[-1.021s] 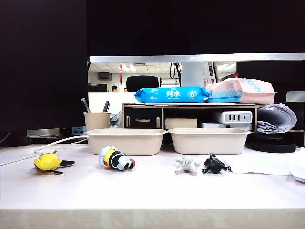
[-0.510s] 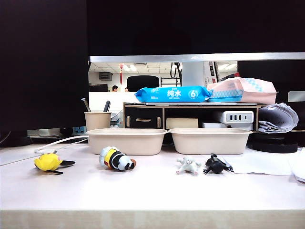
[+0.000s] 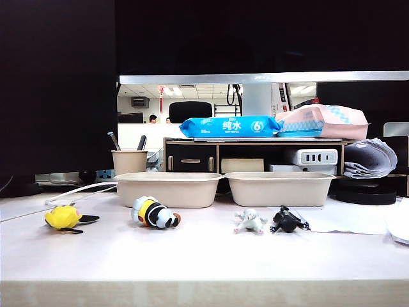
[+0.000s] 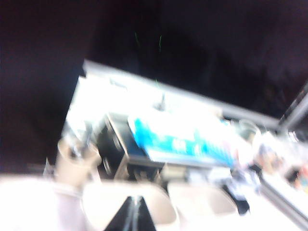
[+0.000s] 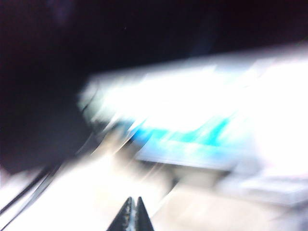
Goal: Put the dolls with similar sizes into the same paper box, while dolls with different sizes go into separate paper boxes.
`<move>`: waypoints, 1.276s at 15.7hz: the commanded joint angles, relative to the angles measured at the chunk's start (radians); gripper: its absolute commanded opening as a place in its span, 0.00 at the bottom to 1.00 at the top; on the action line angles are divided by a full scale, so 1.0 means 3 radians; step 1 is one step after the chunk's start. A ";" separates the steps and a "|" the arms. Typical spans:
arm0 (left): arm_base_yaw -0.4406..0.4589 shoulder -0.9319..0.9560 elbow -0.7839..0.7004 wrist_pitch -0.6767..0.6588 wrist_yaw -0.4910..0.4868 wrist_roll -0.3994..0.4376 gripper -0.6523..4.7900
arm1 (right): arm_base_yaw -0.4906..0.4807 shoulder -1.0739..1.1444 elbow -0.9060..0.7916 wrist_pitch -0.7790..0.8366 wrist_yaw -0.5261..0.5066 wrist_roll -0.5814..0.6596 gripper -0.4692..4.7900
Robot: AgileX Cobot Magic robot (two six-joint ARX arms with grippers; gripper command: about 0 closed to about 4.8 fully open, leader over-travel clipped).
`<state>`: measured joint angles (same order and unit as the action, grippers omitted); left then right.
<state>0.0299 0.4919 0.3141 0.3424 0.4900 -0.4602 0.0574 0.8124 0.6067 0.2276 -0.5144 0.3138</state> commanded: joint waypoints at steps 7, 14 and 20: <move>-0.0023 0.0802 0.0188 -0.0819 0.0337 0.0306 0.15 | 0.1569 0.2703 0.1691 -0.2536 0.0776 -0.0350 0.46; -0.0083 0.0804 0.0188 -0.0839 0.0336 0.0376 0.15 | 0.1678 0.2949 0.1775 -0.2661 0.1189 -0.0323 0.52; -0.0181 0.0804 0.0188 -0.0835 0.0326 0.0406 0.15 | 0.1712 0.3070 0.1776 -0.2525 0.1200 -0.0234 0.52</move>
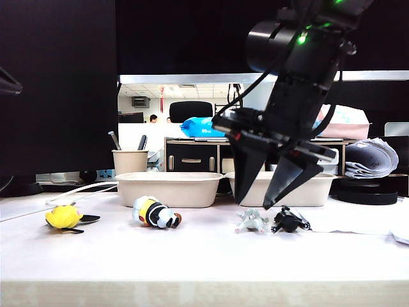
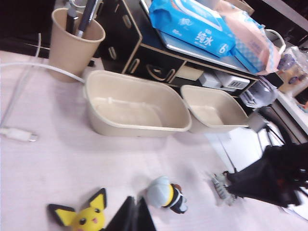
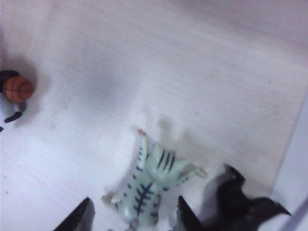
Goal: Put the dolls with similar sizes into the same paper box, while dolls with different sizes go into separate paper boxes.
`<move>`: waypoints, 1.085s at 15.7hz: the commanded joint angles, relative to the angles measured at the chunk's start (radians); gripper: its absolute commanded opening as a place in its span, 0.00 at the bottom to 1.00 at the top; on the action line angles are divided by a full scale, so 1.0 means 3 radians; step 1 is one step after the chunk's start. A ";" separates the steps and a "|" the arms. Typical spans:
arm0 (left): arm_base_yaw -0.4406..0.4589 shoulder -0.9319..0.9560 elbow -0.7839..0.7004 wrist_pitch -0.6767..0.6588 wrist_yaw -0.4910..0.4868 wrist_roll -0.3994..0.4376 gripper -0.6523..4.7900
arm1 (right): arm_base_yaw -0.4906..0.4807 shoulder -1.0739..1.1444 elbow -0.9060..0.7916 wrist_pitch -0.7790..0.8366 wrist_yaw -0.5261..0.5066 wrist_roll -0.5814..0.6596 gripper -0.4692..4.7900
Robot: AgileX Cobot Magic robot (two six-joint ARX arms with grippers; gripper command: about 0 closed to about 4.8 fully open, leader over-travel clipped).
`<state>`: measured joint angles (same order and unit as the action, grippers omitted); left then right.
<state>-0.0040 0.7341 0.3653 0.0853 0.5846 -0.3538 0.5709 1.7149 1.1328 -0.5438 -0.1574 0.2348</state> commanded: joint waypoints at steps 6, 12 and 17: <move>-0.0134 -0.0004 0.0018 0.0018 0.0011 0.0085 0.15 | 0.0001 0.0212 0.0023 0.0081 0.0020 0.0080 0.48; -0.0134 -0.0004 0.0018 0.0017 0.0011 0.0089 0.15 | 0.0001 0.0285 0.0023 0.0140 0.0033 0.0080 0.16; -0.0132 -0.0004 0.0018 -0.0006 0.0010 0.0109 0.15 | -0.0013 0.0145 0.0535 0.0028 0.0075 0.0051 0.13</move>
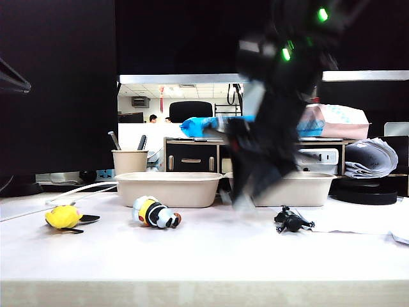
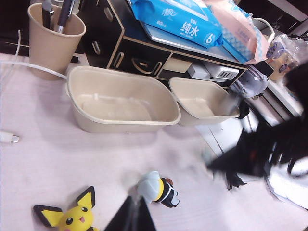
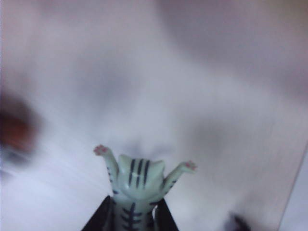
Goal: Put the dolls with similar sizes into the same paper box, while dolls with different sizes go into separate paper boxes.
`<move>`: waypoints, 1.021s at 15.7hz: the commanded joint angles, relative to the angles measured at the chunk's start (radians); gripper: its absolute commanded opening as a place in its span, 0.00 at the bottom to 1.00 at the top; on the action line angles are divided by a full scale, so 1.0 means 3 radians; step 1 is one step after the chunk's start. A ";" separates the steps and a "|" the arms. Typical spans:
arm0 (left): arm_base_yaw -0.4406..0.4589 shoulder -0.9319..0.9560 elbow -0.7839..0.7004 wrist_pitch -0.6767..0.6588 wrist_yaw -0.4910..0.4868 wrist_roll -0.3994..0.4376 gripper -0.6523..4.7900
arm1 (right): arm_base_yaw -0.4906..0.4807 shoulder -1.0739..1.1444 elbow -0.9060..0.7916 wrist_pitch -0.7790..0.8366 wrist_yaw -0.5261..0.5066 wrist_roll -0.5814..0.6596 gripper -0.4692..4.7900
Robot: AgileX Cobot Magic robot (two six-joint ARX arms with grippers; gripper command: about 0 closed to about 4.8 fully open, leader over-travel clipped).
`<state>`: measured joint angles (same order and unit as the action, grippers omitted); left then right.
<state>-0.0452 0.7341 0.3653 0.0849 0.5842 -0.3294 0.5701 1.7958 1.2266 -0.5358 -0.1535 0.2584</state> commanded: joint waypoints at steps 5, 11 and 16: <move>0.0005 -0.0004 0.0018 -0.0009 0.0014 0.0027 0.15 | -0.0276 -0.0122 0.0581 0.0117 0.0752 -0.0381 0.13; 0.0005 -0.0004 0.0018 -0.0006 0.0014 0.0025 0.15 | -0.0655 0.0164 0.0581 0.0320 0.0791 -0.0454 0.39; 0.0005 -0.0003 0.0018 -0.0004 0.0010 0.0033 0.15 | -0.0638 0.0043 0.0581 -0.0263 0.0371 -0.0390 0.40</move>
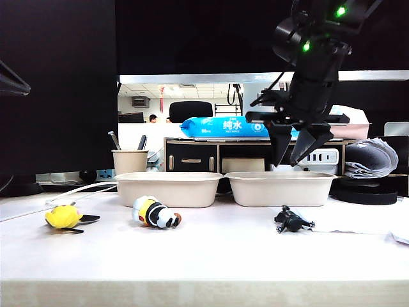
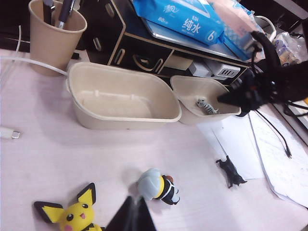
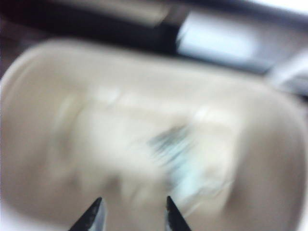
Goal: Put the dolls with similar sizes into the same paper box, while dolls with different sizes go into separate paper boxes.
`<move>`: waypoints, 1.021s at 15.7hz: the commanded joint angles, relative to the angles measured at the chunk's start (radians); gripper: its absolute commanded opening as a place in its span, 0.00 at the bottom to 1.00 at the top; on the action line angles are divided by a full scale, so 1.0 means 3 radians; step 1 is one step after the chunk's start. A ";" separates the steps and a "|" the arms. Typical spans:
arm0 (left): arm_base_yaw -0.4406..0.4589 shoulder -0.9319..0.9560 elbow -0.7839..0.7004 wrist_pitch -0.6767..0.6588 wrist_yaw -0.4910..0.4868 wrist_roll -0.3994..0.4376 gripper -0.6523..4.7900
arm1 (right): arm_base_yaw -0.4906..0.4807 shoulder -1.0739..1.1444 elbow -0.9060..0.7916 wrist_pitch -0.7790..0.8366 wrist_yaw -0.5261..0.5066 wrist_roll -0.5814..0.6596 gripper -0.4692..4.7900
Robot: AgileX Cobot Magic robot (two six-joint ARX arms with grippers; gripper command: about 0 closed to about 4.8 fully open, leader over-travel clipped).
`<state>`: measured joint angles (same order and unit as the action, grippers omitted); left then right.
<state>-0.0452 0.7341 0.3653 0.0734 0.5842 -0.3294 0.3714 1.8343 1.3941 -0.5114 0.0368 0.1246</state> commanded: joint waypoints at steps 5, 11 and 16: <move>0.0005 -0.0003 0.0018 0.0033 -0.0014 0.0090 0.15 | 0.0329 -0.0126 0.0005 -0.1153 -0.0267 0.0084 0.40; 0.0005 -0.0004 0.0018 0.0029 -0.0013 0.0090 0.15 | 0.0526 -0.0127 -0.0032 -0.1438 -0.0080 0.0127 0.40; 0.0005 -0.0004 0.0018 0.0031 -0.0009 0.0090 0.15 | 0.0591 -0.0123 -0.0348 -0.1180 -0.0107 0.0253 0.40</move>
<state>-0.0452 0.7341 0.3653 0.0723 0.5793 -0.3069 0.5472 1.8019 1.2930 -0.8955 0.0051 0.1867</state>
